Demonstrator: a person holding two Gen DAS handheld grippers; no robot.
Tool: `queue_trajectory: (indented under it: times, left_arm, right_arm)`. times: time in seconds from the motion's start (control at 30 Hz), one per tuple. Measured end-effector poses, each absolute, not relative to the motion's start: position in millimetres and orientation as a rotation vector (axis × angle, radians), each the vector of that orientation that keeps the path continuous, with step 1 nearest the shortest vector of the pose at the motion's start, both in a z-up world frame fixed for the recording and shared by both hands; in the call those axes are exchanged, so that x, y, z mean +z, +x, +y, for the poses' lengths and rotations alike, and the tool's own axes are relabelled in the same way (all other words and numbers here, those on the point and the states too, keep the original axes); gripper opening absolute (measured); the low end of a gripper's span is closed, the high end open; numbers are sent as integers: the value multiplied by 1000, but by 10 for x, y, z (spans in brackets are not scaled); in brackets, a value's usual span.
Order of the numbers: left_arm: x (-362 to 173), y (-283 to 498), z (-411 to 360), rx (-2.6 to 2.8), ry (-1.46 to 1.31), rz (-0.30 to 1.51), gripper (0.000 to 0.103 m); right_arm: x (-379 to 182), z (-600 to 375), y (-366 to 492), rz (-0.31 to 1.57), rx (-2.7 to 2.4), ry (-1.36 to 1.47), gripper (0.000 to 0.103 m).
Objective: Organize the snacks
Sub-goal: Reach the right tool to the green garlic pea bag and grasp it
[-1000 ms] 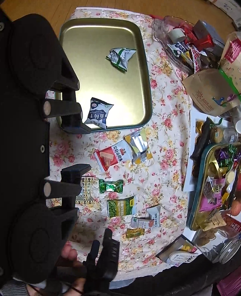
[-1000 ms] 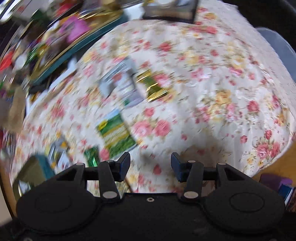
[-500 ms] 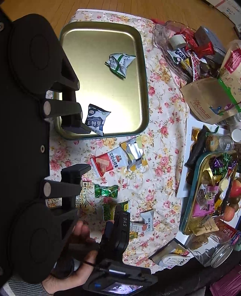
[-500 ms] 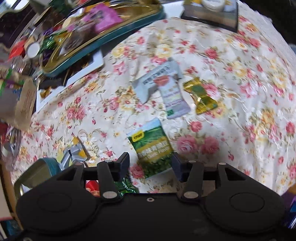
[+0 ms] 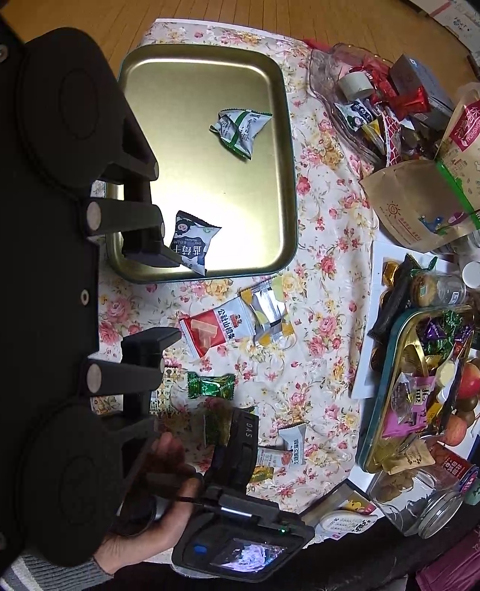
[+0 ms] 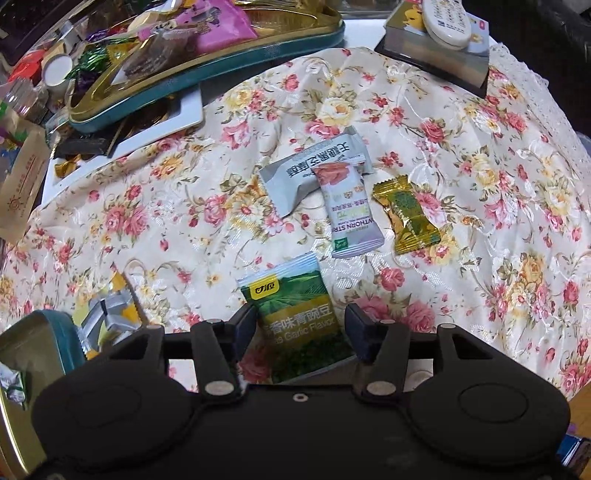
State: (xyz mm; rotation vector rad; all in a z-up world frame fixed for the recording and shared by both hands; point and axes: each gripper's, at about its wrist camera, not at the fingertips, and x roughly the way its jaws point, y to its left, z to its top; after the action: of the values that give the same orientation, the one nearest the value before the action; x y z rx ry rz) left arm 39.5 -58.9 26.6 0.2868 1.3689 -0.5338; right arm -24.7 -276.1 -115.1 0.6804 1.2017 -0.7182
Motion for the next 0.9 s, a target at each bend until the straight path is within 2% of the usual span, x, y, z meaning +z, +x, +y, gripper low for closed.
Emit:
queue_trajectory:
  times: [0.27, 0.3, 0.33, 0.47, 0.53, 0.9]
  left_arm:
    - [209, 375, -651, -516, 320, 1360, 45]
    - [195, 371, -660, -509, 325, 1358, 45]
    - [183, 369, -669, -504, 331, 1356, 45]
    - [118, 367, -729, -487, 349, 1350, 45]
    - [90, 380, -762, -487, 341, 1354, 45]
    - [-139, 488, -1056, -475, 260, 1346, 45]
  right_arm:
    - [-1167, -2690, -245, 1217, -700, 633, 60]
    - [-1172, -2637, -222, 1229, -691, 594, 59]
    - [-1176, -2598, -206, 1244, -685, 554, 54]
    - [-1167, -2552, -235, 1260, -666, 498, 48]
    - [-1160, -2611, -297, 1261, -672, 528, 46]
    - [-762, -3102, -849, 1129, -728, 894, 46]
